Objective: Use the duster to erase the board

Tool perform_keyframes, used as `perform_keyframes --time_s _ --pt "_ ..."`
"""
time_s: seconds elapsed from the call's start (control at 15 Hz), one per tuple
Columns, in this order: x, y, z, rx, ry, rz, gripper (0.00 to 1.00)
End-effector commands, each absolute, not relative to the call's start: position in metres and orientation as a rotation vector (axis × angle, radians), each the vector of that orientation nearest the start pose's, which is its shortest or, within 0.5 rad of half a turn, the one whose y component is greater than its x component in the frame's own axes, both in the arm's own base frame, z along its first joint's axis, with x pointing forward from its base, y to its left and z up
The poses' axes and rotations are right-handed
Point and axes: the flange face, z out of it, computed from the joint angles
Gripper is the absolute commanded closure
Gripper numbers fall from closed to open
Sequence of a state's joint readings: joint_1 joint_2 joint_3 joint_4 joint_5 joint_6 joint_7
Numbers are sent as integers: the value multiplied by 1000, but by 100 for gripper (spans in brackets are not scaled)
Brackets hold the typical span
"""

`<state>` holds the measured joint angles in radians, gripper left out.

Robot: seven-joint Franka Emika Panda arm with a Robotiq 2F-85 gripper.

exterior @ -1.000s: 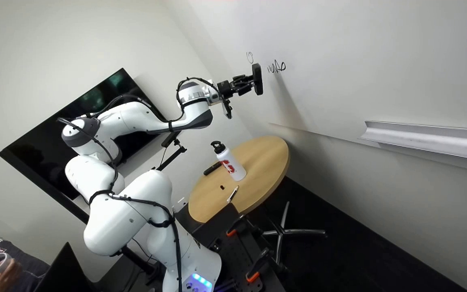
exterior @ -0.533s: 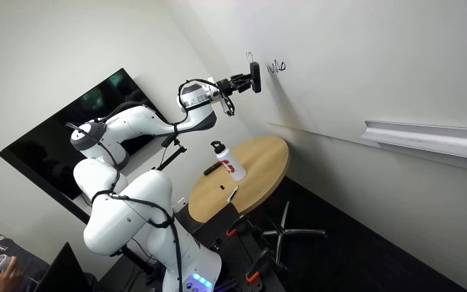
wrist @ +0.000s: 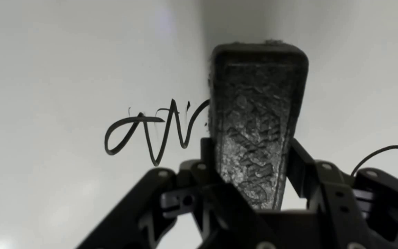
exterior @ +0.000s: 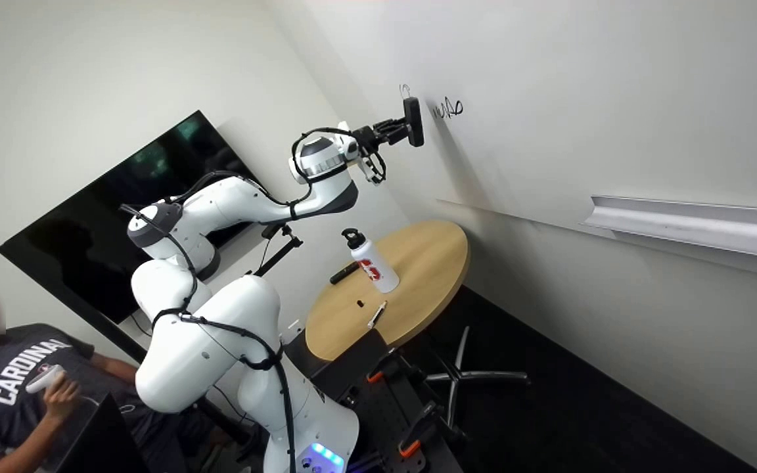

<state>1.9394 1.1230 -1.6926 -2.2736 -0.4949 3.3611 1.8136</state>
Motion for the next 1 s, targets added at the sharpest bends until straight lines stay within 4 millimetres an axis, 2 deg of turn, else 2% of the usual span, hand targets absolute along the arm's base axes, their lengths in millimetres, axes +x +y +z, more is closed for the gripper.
perform_keyframes --time_s 0.0,0.2,0.4,0.67,0.93 --pt "475 318 412 -2359 373 -1930 73" --pt "485 328 417 -2283 478 -1949 73" --pt "496 336 408 -2235 604 -1947 73" --pt "516 330 398 -2167 822 -2010 73" --pt "532 328 393 -2111 932 -2024 73"
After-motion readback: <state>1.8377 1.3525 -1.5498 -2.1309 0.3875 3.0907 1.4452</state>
